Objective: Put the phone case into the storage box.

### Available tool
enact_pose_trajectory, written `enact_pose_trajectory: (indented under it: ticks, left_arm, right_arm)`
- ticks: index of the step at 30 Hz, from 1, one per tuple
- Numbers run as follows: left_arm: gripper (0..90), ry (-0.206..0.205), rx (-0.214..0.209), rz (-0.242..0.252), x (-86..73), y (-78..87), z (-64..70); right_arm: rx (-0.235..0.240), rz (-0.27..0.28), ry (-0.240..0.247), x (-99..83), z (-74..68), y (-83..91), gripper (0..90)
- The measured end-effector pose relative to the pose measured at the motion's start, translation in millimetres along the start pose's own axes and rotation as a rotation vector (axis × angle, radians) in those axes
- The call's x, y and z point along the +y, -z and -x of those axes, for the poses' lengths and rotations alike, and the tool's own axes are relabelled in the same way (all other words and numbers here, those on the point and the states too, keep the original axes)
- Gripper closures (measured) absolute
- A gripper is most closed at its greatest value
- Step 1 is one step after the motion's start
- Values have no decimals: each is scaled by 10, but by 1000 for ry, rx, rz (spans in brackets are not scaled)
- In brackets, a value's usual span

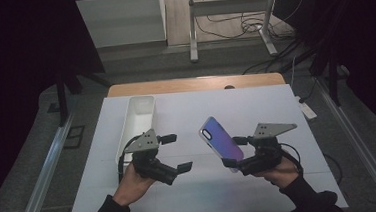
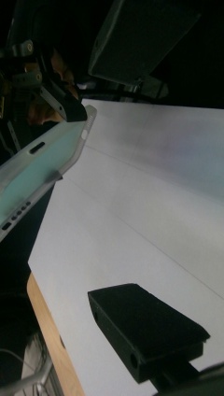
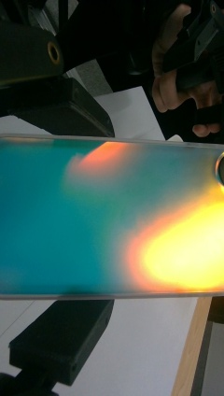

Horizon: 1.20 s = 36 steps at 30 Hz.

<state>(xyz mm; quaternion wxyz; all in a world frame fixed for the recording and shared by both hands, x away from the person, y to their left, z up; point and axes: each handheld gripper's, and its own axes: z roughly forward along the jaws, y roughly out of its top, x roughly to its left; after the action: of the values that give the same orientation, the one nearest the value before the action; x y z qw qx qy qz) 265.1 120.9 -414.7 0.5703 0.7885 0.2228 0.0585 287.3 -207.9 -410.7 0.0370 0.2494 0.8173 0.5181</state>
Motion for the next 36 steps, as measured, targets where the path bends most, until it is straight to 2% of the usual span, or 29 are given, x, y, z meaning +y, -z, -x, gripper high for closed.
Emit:
enact_pose_trajectory:
  ticks: [7, 17, 23, 27, 31, 33, 36]
  left_arm:
    - [0, -8, -51, -7, 52, -134, 3]
    - [0, -20, -95, -6, 99, -216, 2]
    - [0, -36, -144, 0, 134, -264, 15]
    - [7, -44, -158, -4, 150, -289, 25]
    - [68, -44, -179, 4, 157, -291, 34]
    - [163, -46, -190, 9, 159, -275, 32]
    - [308, -24, -216, 20, 158, -243, 12]
  right_arm:
    - [27, 11, 12, 7, -29, -29, 170]
    - [67, 26, 21, 12, -33, -41, 170]
    - [106, 38, 27, 11, -18, -48, 170]
    - [122, 46, 33, 14, -20, -49, 170]
    - [126, 44, 43, 14, -24, -58, 170]
    - [129, 40, 46, 12, -29, -62, 170]
    - [131, 39, 53, 11, -36, -65, 170]
